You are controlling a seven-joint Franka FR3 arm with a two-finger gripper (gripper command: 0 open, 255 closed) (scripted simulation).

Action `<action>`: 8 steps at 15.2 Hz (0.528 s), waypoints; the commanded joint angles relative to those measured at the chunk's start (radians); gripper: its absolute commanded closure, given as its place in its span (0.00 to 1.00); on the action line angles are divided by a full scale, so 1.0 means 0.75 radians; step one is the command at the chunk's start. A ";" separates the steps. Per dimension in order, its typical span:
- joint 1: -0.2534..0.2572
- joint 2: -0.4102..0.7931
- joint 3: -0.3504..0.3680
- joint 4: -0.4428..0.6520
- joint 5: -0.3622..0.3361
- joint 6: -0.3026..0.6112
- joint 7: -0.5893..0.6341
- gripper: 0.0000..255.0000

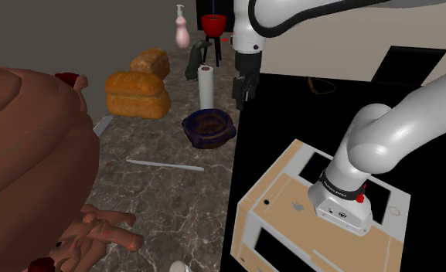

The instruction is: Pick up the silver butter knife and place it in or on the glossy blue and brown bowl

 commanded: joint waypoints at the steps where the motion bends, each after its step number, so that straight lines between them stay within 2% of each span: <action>1: 0.027 0.085 0.044 0.042 0.009 0.053 0.016 0.00; 8: 0.098 0.370 0.177 0.190 -0.015 0.213 0.066 0.00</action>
